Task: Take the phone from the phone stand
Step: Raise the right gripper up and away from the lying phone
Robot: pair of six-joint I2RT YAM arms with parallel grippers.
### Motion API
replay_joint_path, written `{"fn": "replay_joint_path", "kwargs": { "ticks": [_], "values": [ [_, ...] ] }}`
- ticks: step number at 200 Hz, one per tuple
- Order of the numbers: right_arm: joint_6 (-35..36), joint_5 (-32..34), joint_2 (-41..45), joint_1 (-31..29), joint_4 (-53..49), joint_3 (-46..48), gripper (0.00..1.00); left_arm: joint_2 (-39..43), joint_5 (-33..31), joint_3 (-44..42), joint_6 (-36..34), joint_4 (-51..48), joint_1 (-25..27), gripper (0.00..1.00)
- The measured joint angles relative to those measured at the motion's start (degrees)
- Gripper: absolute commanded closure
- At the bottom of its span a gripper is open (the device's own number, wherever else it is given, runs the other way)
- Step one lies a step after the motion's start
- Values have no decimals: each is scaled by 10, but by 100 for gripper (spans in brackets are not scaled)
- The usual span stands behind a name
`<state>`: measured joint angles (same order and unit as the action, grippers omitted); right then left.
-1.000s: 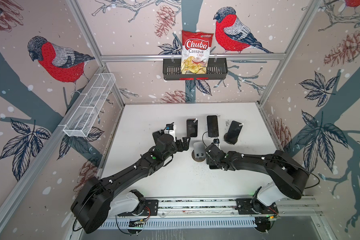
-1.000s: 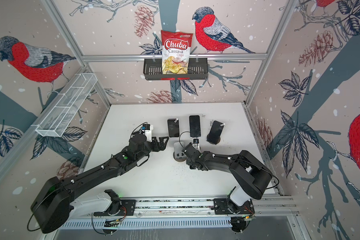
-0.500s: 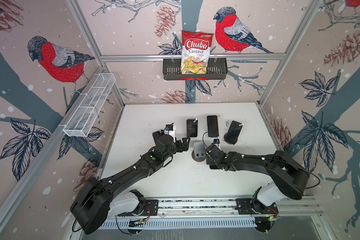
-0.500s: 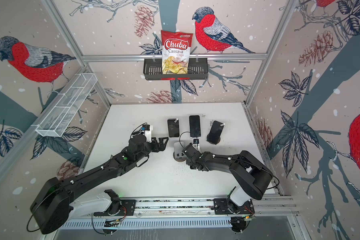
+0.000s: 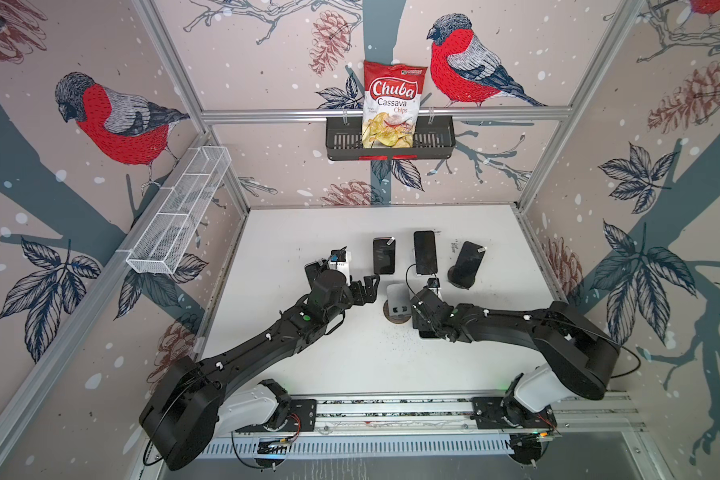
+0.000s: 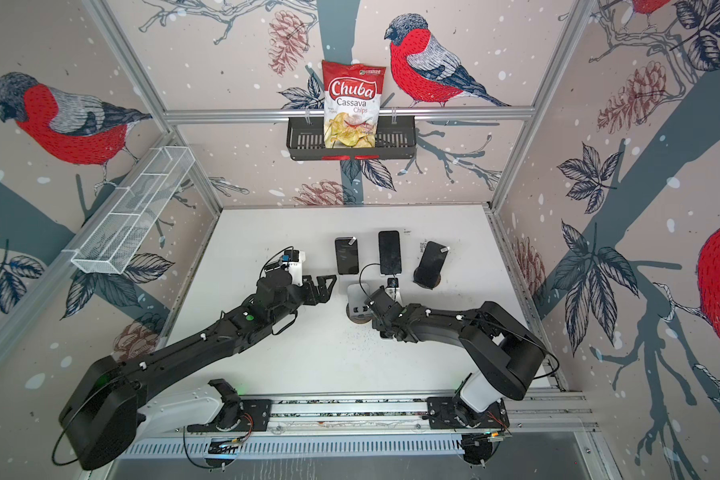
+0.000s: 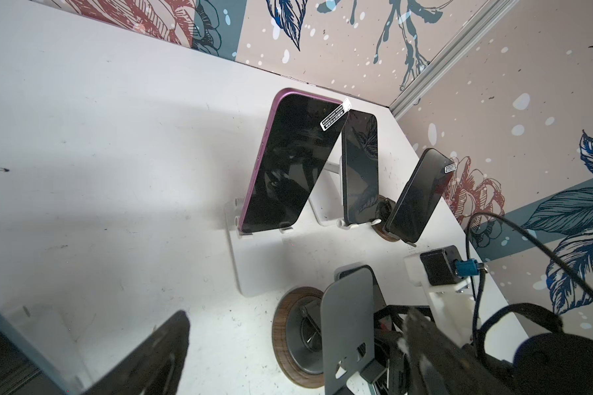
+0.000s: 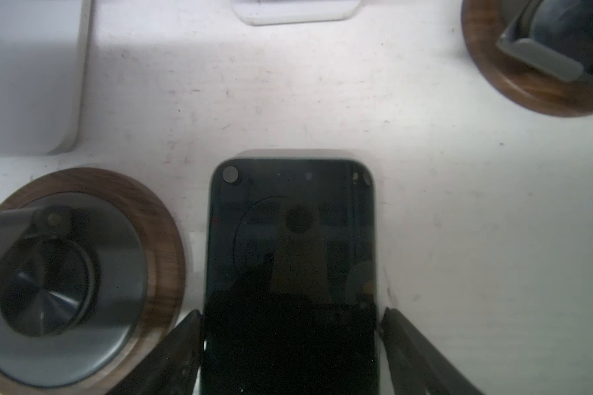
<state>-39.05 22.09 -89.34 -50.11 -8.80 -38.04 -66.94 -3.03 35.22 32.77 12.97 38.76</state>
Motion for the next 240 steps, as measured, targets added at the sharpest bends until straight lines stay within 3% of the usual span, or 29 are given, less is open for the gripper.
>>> {"fn": "replay_joint_path", "kwargs": {
  "ticks": [85, 136, 186, 240],
  "values": [
    [11, -34, 84, 39, -84, -22, 2, 9, -2, 0, 3, -1, 0, 4],
    [28, -35, 167, 80, -117, -30, 0, 13, -7, 0, 3, -2, 0, 4],
    [45, -49, 200, 81, -127, -63, 1, 9, -12, 0, 1, -2, 0, 3],
    [61, -62, 174, 42, -122, -102, 1, 6, -12, 5, -2, -5, 0, 3]
  ]
}}
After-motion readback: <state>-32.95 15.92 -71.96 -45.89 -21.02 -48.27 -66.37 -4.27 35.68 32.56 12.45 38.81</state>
